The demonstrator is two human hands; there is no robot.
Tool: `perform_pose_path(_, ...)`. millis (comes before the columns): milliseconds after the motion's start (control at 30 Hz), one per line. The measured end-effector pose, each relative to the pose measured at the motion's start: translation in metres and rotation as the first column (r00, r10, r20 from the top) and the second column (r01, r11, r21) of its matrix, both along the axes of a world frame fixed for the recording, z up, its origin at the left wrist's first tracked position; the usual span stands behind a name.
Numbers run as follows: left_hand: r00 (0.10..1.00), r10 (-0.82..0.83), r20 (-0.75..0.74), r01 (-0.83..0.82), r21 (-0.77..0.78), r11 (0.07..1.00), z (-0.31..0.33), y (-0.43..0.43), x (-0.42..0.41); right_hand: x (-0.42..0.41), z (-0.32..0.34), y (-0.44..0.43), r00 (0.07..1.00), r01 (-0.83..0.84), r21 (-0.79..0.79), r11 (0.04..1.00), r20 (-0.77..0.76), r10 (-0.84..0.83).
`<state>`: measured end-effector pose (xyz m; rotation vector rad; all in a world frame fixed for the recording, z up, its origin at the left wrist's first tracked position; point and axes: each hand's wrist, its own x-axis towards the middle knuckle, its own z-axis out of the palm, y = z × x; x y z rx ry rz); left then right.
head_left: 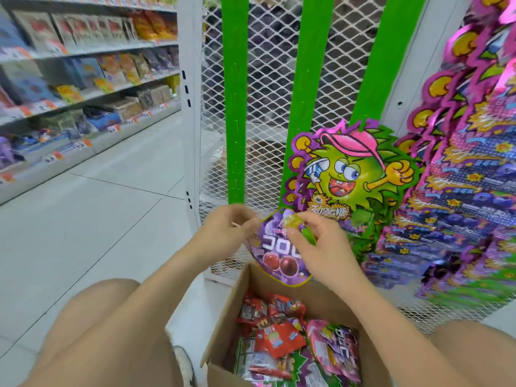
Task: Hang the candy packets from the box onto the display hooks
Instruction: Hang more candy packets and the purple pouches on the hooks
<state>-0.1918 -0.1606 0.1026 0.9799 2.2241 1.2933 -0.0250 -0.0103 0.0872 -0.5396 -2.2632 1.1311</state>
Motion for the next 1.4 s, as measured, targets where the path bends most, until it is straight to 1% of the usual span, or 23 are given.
perform_pose_path(33, 0.985, 0.069, -0.159, -0.082, -0.074, 0.994, -0.005, 0.004, -0.014, -0.004, -0.005, 0.000, 0.995, 0.020, 0.094, 0.995, 0.094, -0.029)
perform_pose_path(67, 0.951, 0.127, -0.281, -0.166, -0.118, 0.979, -0.011, 0.009, -0.027, -0.008, -0.010, -0.002, 0.982, 0.029, 0.167, 0.986, 0.179, -0.059)
perform_pose_path(100, 0.921, 0.164, -0.354, -0.223, -0.133, 0.966, -0.017, 0.014, -0.039, -0.012, -0.016, -0.003, 0.966, 0.024, 0.207, 0.978, 0.248, -0.076)
perform_pose_path(133, 0.903, 0.192, -0.384, -0.257, -0.126, 0.958, -0.023, 0.020, -0.049, -0.015, -0.021, -0.004, 0.950, 0.017, 0.220, 0.975, 0.299, -0.084)
perform_pose_path(233, 0.889, 0.284, -0.358, -0.310, -0.014, 0.951, -0.029, 0.035, -0.062, -0.024, -0.032, -0.004, 0.922, 0.003, 0.243, 0.970, 0.375, -0.097)
perform_pose_path(333, 0.851, 0.391, -0.349, -0.388, 0.081, 0.918, -0.032, 0.051, -0.069, -0.032, -0.035, -0.003, 0.898, -0.008, 0.235, 0.972, 0.429, -0.096)
perform_pose_path(400, 0.826, 0.459, -0.328, -0.444, 0.124, 0.887, -0.036, 0.058, -0.073, -0.038, -0.033, -0.002, 0.890, -0.020, 0.232, 0.972, 0.447, -0.088)
perform_pose_path(467, 0.819, 0.497, -0.288, -0.467, 0.168, 0.868, -0.040, 0.062, -0.075, -0.045, -0.033, 0.001, 0.902, -0.025, 0.207, 0.978, 0.426, -0.067)
perform_pose_path(567, 0.836, 0.474, -0.276, -0.437, 0.187, 0.880, -0.044, 0.062, -0.077, -0.052, -0.029, 0.001, 0.919, -0.046, 0.162, 0.986, 0.393, -0.022)
perform_pose_path(633, 0.879, 0.384, -0.282, -0.359, 0.136, 0.923, -0.044, 0.054, -0.078, -0.057, -0.025, -0.002, 0.949, -0.058, 0.112, 0.992, 0.316, 0.020)
perform_pose_path(667, 0.914, 0.315, -0.256, -0.302, 0.088, 0.949, -0.041, 0.048, -0.078, -0.060, -0.023, -0.004, 0.960, -0.064, 0.081, 0.995, 0.276, 0.040)
perform_pose_path(733, 0.977, 0.173, -0.128, -0.171, 0.025, 0.985, -0.036, 0.036, -0.075, -0.063, -0.018, -0.010, 0.967, -0.091, 0.019, 0.996, 0.243, 0.084)
perform_pose_path(800, 0.997, 0.071, 0.008, -0.071, -0.005, 0.997, -0.030, 0.023, -0.069, -0.065, -0.018, -0.014, 0.967, -0.093, -0.020, 0.995, 0.236, 0.095)
perform_pose_path(900, 0.977, 0.007, 0.211, 0.010, -0.077, 0.997, -0.020, 0.007, -0.061, -0.062, -0.022, -0.013, 0.963, -0.051, -0.097, 0.994, 0.258, 0.075)
perform_pose_path(1000, 0.943, -0.037, 0.332, 0.071, -0.092, 0.993, -0.015, -0.003, -0.050, -0.056, -0.028, -0.015, 0.956, 0.006, -0.133, 0.991, 0.293, 0.034)
perform_pose_path(1067, 0.918, -0.062, 0.391, 0.098, -0.071, 0.993, -0.013, -0.008, -0.042, -0.049, -0.030, -0.019, 0.944, 0.009, -0.105, 0.994, 0.330, 0.027)
perform_pose_path(1133, 0.903, -0.057, 0.426, 0.105, -0.088, 0.991, -0.012, -0.011, -0.039, -0.041, -0.030, -0.022, 0.928, -0.011, -0.083, 0.997, 0.370, 0.041)
perform_pose_path(1267, 0.912, -0.012, 0.410, 0.094, -0.182, 0.979, -0.012, -0.016, -0.032, -0.028, -0.025, -0.027, 0.910, -0.099, -0.046, 0.994, 0.400, 0.109)
perform_pose_path(1333, 0.892, -0.008, 0.452, 0.085, -0.149, 0.985, -0.012, -0.016, -0.026, -0.025, -0.025, -0.028, 0.918, -0.134, -0.044, 0.990, 0.370, 0.141)
perform_pose_path(1400, 0.851, -0.043, 0.524, 0.108, -0.093, 0.990, -0.012, -0.017, -0.021, -0.024, -0.025, -0.028, 0.923, -0.152, -0.046, 0.987, 0.351, 0.158)
